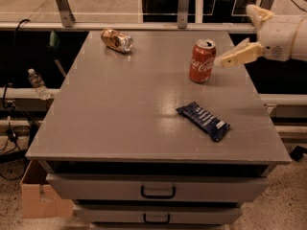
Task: Place coke can upright
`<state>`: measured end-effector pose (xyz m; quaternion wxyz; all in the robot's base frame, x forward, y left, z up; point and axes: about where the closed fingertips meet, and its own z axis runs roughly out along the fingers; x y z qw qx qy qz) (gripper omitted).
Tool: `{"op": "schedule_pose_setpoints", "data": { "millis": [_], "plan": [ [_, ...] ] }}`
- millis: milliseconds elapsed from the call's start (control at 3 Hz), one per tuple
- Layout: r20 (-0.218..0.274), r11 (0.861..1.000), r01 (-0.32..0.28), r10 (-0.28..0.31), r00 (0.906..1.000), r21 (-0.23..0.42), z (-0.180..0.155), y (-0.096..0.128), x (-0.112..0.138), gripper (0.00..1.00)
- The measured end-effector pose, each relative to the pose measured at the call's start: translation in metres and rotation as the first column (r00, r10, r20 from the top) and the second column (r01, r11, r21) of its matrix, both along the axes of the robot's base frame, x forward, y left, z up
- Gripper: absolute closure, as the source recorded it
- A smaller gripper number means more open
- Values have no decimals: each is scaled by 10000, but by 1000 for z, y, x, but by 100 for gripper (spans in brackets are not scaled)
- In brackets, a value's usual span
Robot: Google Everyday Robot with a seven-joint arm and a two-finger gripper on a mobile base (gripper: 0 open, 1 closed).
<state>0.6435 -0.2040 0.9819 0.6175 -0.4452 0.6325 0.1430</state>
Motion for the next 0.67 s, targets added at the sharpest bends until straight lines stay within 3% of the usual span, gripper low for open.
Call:
{"op": "schedule_pose_setpoints", "data": {
  "millis": [333, 667],
  "plan": [
    [549, 9891, 1187, -1142, 9919, -871, 49, -41, -53, 0],
    [549, 9891, 1185, -1140, 9920, -871, 49, -41, -53, 0]
  ]
}}
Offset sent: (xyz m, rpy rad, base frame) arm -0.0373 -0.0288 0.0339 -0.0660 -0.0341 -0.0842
